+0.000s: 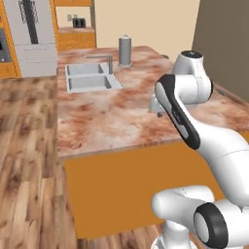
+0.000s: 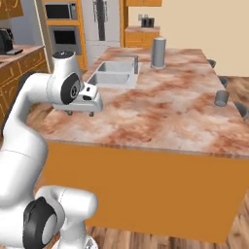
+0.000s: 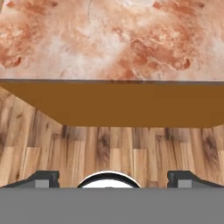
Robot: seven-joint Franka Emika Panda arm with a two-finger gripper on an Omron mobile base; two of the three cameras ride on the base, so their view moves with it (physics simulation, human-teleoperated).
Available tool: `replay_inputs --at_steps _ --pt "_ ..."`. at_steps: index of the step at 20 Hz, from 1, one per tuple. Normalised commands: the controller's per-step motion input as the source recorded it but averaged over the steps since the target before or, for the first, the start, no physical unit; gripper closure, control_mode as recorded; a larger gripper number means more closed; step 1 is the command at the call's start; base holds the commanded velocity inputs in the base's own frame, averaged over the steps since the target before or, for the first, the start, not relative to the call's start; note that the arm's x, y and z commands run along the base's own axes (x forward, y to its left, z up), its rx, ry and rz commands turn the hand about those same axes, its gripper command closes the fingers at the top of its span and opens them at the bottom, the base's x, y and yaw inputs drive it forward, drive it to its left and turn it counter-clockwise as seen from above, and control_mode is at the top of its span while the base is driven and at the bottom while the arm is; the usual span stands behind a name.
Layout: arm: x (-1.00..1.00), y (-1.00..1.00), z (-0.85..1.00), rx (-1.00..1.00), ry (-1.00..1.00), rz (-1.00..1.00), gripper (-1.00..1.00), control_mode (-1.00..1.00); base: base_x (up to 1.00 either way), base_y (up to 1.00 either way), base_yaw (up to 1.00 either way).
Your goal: Take a straw from the drawer in front and place it inside the glass cup on the dining counter.
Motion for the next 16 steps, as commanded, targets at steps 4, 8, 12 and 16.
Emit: replay_inputs --at_steps 4,8,12,16 --pt "0.0 0.0 0.0 0.0 0.0 0.0 -1.0 1.0 -0.06 1.0 -0.17" --pt "0.0 0.0 0.0 0.0 0.0 0.0 -1.0 1.0 0.0 1.0 -0.19" --pt "0.0 0.0 0.0 0.0 0.0 0.0 -1.0 1.0 0.0 0.79 -0.19" --pt "0.0 0.0 0.0 0.0 0.0 0.0 -1.0 1.0 0.0 0.5 -0.34"
